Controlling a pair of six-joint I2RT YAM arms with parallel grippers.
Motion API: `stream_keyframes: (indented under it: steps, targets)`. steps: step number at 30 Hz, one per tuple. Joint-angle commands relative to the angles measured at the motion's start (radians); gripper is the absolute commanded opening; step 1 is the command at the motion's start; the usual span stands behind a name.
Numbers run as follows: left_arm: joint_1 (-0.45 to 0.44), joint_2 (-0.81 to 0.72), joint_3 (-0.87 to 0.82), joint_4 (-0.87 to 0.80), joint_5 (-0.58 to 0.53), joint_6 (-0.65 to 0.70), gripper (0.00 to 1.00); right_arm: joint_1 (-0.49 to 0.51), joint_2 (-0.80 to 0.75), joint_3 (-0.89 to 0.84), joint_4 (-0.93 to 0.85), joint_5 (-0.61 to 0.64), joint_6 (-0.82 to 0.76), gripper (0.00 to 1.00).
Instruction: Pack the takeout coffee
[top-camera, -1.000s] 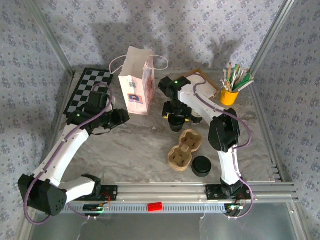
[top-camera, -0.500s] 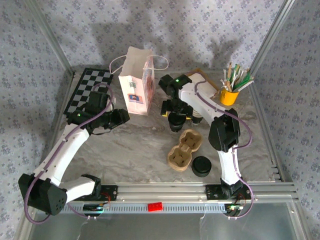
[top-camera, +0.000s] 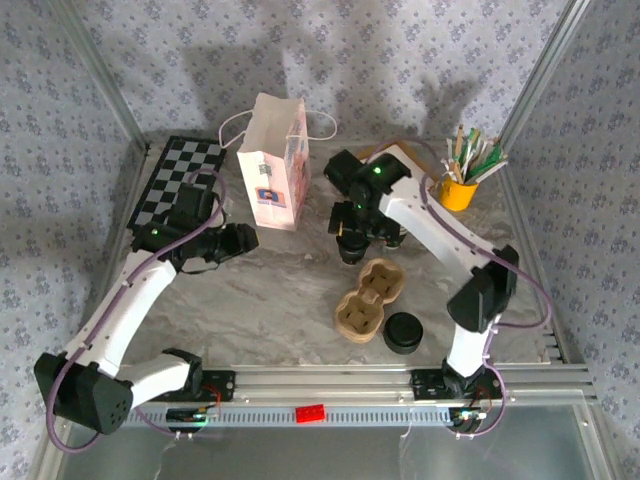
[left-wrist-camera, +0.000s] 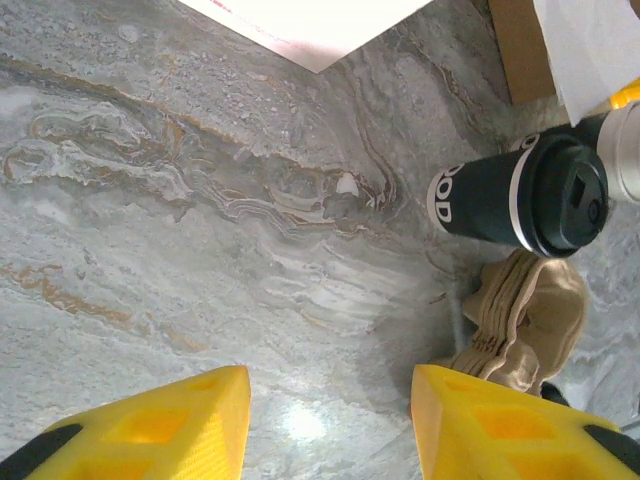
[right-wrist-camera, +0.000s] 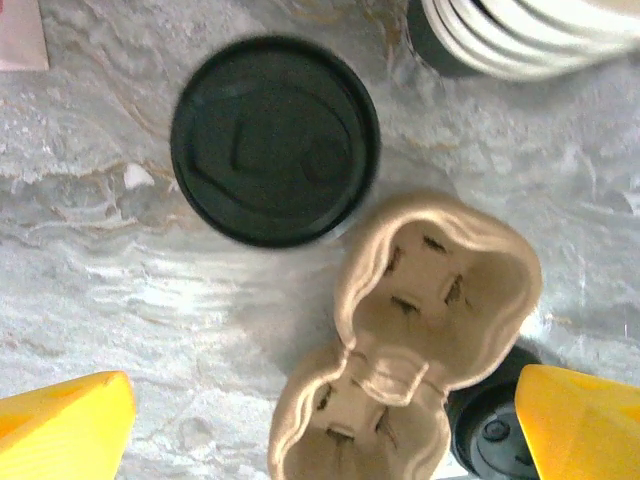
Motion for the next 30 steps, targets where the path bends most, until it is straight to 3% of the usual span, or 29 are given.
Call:
stream_keyframes:
  steps: [1, 8, 14, 20, 30]
  targets:
    - [-0.008, -0.028, 0.030, -0.063, 0.025, 0.078, 0.47, 0.039, -0.081, -0.147, -0.012, 0.015, 0.168, 0.96]
    - [-0.045, -0.020, 0.032, -0.103, 0.043, 0.153, 0.47, 0.138, -0.179, -0.427, 0.180, -0.043, 0.418, 0.84]
    - [-0.054, 0.013, 0.074, -0.184, 0.040, 0.252, 0.47, 0.192, -0.154, -0.466, 0.200, 0.009, 0.619, 0.71]
    - [-0.067, -0.008, 0.062, -0.169, 0.009, 0.253, 0.48, 0.209, -0.146, -0.544, 0.270, 0.018, 0.687, 0.65]
    - [-0.067, -0.027, 0.068, -0.176, 0.009, 0.252, 0.49, 0.188, -0.141, -0.592, 0.251, -0.015, 0.671, 0.66]
